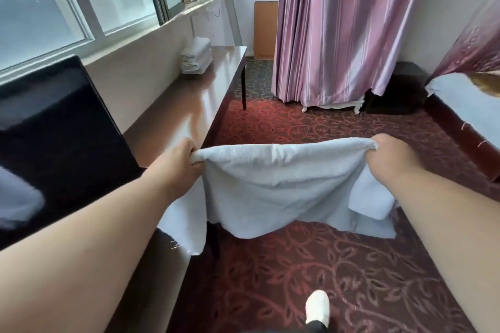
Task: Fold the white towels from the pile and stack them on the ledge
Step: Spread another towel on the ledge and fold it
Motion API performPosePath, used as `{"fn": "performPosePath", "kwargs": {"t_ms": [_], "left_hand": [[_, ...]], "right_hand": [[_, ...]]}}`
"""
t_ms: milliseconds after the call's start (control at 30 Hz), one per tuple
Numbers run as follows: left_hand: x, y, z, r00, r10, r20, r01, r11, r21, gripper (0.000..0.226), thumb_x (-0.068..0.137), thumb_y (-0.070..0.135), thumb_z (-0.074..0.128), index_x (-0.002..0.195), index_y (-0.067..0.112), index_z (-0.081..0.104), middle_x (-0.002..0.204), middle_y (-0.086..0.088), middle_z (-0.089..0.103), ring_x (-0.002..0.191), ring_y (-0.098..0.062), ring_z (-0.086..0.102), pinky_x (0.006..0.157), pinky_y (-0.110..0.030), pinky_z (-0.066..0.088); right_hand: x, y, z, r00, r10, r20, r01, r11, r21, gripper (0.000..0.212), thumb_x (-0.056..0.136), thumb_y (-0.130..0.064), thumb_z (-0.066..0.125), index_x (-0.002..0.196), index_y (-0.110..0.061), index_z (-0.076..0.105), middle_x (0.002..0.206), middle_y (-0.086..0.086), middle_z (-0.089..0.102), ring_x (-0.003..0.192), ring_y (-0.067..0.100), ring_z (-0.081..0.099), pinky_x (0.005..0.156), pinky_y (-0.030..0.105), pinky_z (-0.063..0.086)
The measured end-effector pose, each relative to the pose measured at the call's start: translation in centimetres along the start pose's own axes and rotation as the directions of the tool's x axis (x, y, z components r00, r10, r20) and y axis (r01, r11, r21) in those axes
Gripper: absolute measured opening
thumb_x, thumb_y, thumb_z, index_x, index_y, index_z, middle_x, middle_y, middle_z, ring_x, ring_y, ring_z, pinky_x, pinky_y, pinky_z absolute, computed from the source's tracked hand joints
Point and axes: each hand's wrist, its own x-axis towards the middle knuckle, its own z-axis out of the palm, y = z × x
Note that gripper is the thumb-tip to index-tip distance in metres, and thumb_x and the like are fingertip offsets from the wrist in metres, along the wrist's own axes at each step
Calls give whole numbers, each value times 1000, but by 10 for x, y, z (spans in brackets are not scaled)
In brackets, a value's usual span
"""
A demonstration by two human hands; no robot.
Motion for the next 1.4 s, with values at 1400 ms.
{"fn": "performPosePath", "kwargs": {"t_ms": [1400], "left_hand": [[624,-258,76,612,-702,-365,779,616,121,42,85,21,64,125,29,55,125,6,58,113,-20,56,85,-29,41]], "right_hand": [[764,-596,433,280,-859,428,942,332,49,23,82,-1,42,90,-22,46,88,0,49,77,25,52,59,34,40]]}}
